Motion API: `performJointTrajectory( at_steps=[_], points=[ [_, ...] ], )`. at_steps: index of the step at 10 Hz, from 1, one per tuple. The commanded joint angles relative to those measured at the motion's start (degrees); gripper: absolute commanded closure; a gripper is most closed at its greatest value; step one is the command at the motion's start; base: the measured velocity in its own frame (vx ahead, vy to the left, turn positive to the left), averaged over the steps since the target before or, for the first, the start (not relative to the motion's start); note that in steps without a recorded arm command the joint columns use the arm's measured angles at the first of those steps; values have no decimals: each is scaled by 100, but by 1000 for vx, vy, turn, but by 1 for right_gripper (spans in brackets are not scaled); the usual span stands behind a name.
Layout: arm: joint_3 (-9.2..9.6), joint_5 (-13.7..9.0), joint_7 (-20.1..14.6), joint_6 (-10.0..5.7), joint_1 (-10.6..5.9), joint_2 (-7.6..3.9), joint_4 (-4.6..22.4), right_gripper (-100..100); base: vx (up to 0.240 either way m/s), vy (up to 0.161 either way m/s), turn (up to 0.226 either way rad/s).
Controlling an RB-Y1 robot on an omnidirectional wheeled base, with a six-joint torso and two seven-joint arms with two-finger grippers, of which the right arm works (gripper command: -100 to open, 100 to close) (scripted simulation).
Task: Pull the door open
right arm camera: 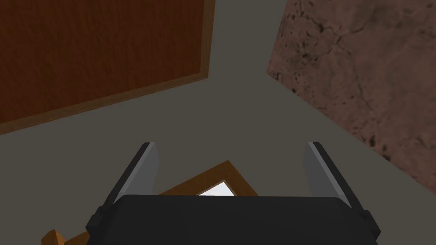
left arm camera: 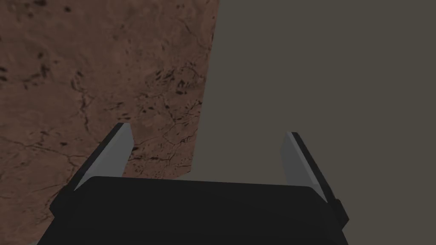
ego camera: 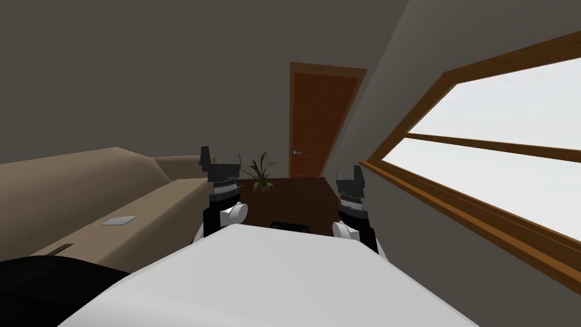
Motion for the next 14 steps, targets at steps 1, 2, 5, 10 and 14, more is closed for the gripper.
performJointTrajectory(
  at_steps=[1,2,5,10,14],
  points=[
    [-53,-45,31,-40,-72,-24,165,-100,47,-57,108],
    [-103,-88,60,-78,-141,-44,322,-100,87,-8,184],
    [-191,-164,112,-146,-262,-77,599,-100,79,2,99],
    [-404,-348,237,-309,-554,-144,1268,-100,74,-16,133],
    [-614,-529,360,-470,-842,-199,1927,-100,87,-26,156]
  ],
)
